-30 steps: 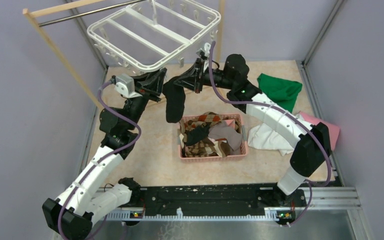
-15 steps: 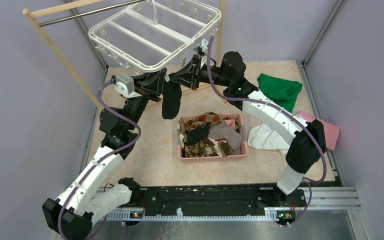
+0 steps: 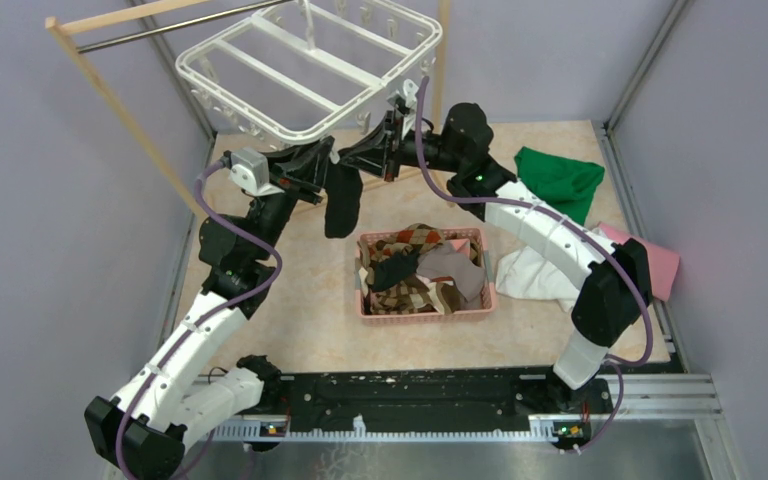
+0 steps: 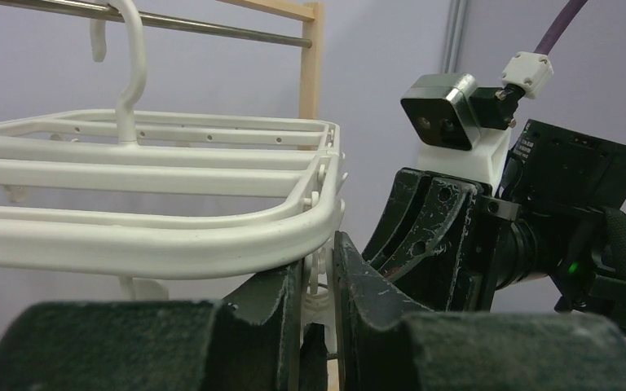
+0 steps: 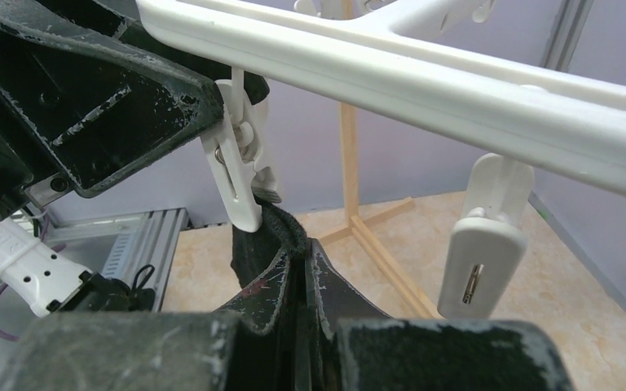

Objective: Clip the socks to the hanger
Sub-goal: Clamp the sock onto the hanger.

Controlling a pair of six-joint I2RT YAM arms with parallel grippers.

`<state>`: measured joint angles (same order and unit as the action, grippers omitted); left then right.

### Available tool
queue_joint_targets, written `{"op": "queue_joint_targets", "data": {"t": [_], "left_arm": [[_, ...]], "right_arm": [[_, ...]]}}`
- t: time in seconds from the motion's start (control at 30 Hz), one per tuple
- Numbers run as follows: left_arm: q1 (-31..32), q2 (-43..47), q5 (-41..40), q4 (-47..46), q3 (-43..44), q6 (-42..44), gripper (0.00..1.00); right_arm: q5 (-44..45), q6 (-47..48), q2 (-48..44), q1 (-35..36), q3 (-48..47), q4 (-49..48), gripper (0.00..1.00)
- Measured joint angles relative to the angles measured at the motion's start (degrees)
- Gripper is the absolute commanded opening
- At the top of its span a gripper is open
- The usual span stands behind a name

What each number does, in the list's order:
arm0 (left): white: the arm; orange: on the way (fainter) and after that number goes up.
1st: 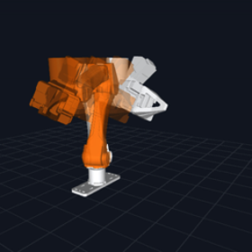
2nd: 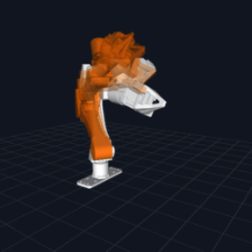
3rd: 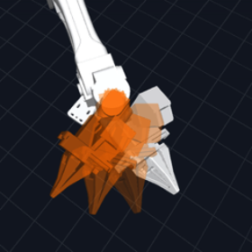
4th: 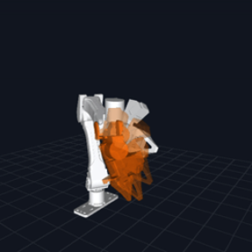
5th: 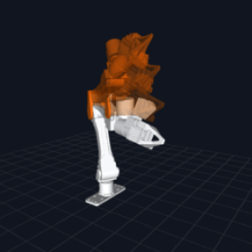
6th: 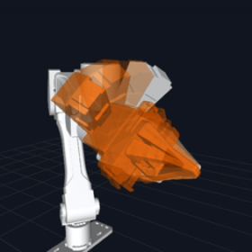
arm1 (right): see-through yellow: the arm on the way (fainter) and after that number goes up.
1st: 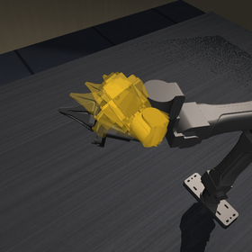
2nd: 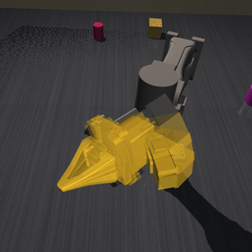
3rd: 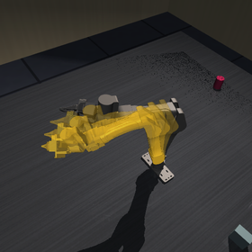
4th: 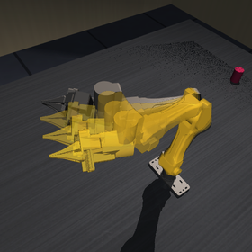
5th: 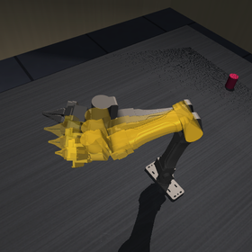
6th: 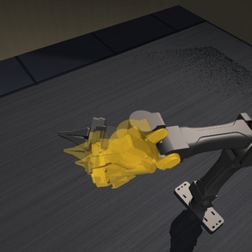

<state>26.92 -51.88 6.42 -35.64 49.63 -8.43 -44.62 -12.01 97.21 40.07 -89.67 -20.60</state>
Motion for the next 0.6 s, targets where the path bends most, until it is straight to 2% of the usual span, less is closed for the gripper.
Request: {"op": "queue_joint_targets", "data": {"t": [0.6], "left_arm": [[0.0, 0.0, 1.4, 0.0, 0.0, 0.2, 0.18]], "right_arm": [[-2.9, 0.6, -2.3, -0.9, 4.9, -2.6, 0.00]]}}
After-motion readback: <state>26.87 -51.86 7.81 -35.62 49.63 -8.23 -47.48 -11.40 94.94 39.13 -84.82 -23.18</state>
